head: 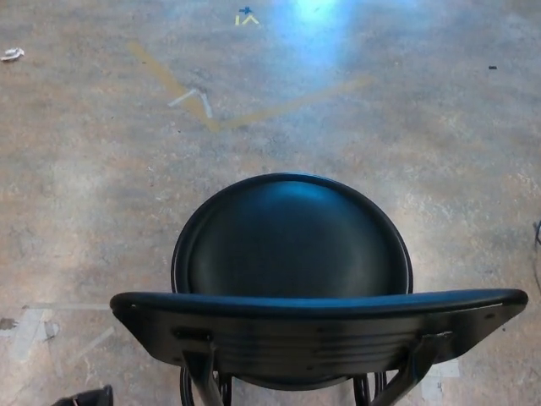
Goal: Use the right hand to rotate the back of the chair to its left.
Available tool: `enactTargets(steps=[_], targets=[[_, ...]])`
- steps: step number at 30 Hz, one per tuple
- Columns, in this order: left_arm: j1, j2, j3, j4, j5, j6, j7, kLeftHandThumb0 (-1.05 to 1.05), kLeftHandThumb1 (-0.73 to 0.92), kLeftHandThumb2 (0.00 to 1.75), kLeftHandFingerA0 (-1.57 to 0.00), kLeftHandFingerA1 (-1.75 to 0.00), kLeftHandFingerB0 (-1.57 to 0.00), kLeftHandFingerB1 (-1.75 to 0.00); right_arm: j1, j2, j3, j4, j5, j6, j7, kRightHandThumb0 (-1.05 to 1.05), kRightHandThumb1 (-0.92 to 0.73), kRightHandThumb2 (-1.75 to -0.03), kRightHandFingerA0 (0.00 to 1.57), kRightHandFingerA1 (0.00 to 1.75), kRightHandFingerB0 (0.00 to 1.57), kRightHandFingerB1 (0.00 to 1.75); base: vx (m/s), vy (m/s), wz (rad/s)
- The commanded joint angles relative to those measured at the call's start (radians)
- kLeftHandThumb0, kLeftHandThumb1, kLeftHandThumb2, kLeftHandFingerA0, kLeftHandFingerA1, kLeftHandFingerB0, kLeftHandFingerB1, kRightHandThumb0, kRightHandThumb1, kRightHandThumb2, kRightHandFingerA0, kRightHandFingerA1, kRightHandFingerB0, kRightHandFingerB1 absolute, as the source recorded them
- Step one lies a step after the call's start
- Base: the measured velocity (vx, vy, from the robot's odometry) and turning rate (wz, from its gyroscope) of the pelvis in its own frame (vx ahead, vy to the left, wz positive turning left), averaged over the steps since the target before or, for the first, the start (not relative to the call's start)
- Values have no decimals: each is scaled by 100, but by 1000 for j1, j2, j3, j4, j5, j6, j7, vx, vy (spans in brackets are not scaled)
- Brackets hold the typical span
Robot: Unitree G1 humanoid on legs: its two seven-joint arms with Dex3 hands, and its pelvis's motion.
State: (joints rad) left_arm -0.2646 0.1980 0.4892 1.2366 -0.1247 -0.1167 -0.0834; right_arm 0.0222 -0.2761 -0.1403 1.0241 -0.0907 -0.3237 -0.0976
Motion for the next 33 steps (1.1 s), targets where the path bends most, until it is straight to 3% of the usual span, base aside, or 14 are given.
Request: enactTargets(steps=[1, 3, 4, 8, 9, 11, 12, 13, 16, 17, 21, 23, 24, 33], targets=[[-25, -10, 80, 65, -98, -89, -39, -105, 33, 94, -51, -148, -53, -141, -4, -27, -22, 9, 8, -236, -34, -82, -51, -92, 0, 10, 0, 9, 0, 0, 0], [-32, -11, 81, 70, -89, -93, -40, -105, 32, 97, -51, -149, -52, -143, -5, -39, -12, -4, -10, -253, -40, -82, -66, -60, 0, 13, 0, 7, 0, 0, 0], [-37, -11, 82, 71, -86, -91, -40, -105, 38, 92, -50, -149, -53, -141, -1, -47, -10, -28, -12, -255, -34, -92, -56, -92, 0, 1, 0, 0, 0, 0, 0], [-45, -10, 97, 78, -93, -92, -46, -105, 45, 71, -48, -150, -56, -139, 10, -99, -3, -147, -38, -267, -29, -96, -55, -93, 0, 0, 0, 0, 0, 0, 0], [-46, -10, 100, 79, -95, -92, -47, -105, 31, 100, -51, -148, -57, -145, 13, -115, -6, -181, -33, -271, -14, -96, -54, -91, 0, 0, 0, 0, 0, 0, 0], [-48, -10, 105, 80, -99, -94, -49, -105, 45, 70, -50, -151, -61, -138, 18, -156, -3, -249, -53, -281, -11, -99, -56, -93, 0, 0, 0, 0, 0, 0, 0], [-48, -10, 106, 81, -98, -94, -49, -105, 32, 101, -50, -147, -54, -144, 25, -193, 4, -302, -84, -297, -13, -98, -53, -89, 0, 0, 0, 0, 0, 0, 0], [-48, -9, 103, 83, -93, -96, -48, -105, 46, 75, -50, -149, -57, -135, 39, -245, 12, -389, -116, -318, 3, -98, -52, -87, 0, 0, 0, 0, 0, 0, 0], [-48, -9, 100, 85, -89, -98, -48, -105, 45, 78, -49, -148, -57, -136, 75, -279, 25, -510, -115, -271, 44, -101, -52, -90, 0, 0, 0, 0, 0, 0, 0], [-49, -9, 97, 85, -86, -98, -44, -105, 45, 72, -48, -151, -59, -138, 89, -305, 38, -558, -117, -280, 80, -99, -65, -61, 0, 0, 0, 0, 0, 0, 0], [-57, -12, 94, 86, -86, -98, -37, -105, 45, 71, -52, -151, -57, -141, 143, -367, 70, -730, -133, -210, 158, -105, -67, -61, 0, 0, 0, 0, 0, 0, 0], [-62, -12, 95, 86, -88, -99, -34, -105, 30, 100, -53, -150, -56, -148, 167, -394, 84, -806, -135, -180, 194, -104, -50, -90, 0, 0, 0, 0, 0, 0, 0], [-62, -11, 93, 86, -87, -99, -34, -105, 47, 75, -51, -150, -54, -140, 179, -408, 91, -841, -128, -161, 219, -105, -66, -60, 0, 0, 0, 0, 0, 0, 0], [-66, -8, 92, 88, -94, -94, -31, -105, 40, 87, -50, -150, -51, -142, 252, -529, 123, -1085, -59, -78, 403, -105, -64, -59, 0, 0, 0, 0, 0, 0, 0]])
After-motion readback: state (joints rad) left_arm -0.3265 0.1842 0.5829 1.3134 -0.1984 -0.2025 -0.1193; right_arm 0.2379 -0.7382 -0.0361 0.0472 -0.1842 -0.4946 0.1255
